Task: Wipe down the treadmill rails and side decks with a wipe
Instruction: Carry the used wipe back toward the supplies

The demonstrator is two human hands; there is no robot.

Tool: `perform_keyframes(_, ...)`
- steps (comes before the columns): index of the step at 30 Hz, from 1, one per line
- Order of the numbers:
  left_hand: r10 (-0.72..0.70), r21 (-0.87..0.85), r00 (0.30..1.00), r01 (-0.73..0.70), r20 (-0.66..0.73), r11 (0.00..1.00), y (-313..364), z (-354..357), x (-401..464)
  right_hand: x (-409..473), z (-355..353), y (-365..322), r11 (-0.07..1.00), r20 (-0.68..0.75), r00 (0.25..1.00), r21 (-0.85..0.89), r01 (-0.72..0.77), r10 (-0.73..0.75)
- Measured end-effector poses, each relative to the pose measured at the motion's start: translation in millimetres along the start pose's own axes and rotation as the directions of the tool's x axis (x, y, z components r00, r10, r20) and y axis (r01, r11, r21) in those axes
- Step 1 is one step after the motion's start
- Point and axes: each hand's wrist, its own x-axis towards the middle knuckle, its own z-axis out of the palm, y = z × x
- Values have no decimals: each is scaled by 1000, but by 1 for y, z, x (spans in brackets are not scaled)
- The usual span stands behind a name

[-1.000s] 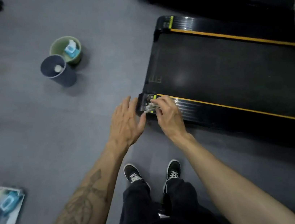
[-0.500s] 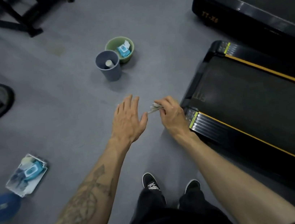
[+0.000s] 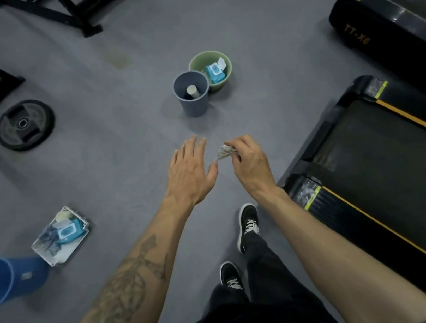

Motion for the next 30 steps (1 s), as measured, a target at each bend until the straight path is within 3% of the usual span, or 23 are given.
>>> perform_keyframes(16,-156,23,988,156,9,987,-53,-39,216,237,78,29,990,102,986,77,121,-129)
perform_keyframes(30,-125,-13,990,126,65,992,-136,-70,422,438,156,43,1000,63,998,31,8,-10)
